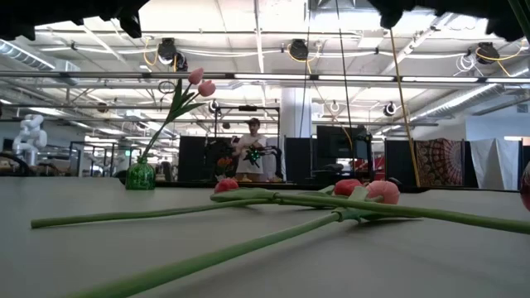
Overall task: Sort flowers into vase by color
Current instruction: Put the right red flower into the blue vase
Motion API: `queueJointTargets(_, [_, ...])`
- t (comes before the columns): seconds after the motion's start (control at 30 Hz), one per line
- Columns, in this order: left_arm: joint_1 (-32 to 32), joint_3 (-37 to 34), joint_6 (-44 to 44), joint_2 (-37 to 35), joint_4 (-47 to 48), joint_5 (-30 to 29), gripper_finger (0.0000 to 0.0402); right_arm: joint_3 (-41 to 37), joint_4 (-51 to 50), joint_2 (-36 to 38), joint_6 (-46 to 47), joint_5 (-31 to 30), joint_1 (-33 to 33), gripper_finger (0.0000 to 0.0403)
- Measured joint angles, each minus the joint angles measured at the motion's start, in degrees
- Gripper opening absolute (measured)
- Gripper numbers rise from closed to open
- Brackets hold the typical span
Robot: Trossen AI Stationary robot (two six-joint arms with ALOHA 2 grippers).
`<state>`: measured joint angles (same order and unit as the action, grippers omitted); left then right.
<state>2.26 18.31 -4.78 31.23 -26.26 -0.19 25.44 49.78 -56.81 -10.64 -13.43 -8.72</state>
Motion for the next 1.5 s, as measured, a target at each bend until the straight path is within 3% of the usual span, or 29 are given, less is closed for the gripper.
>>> queueJointTargets(0.17, [0.00, 0.00, 0.05, 1.45, 0.00, 0.27, 0.0000, 0.01, 9.51, -7.43, 1.80, 0.50, 2.04, 0.0173])
queueJointTargets(0.33, [0.00, 0.00, 0.01, 3.86, -1.95, 0.27, 0.0000, 1.45, 18.18, -13.66, 4.32, 5.62, 4.68, 0.0173])
queueJointTargets(0.87, [0.00, 0.02, 0.05, 15.52, -11.32, 0.27, 0.0000, 17.66, 17.18, -26.94, 5.52, 15.46, 7.66, 0.0173])
queueJointTargets(1.0, [0.00, 0.02, 0.28, 18.42, -13.47, 0.27, 0.0000, 20.81, 17.15, -29.96, 5.68, 15.59, 7.62, 0.0173])
queueJointTargets(1.5, [0.00, 0.07, 1.52, 22.92, -14.02, 0.24, 0.0000, 23.88, 16.85, -32.13, 7.24, 18.07, 7.62, 0.0172])
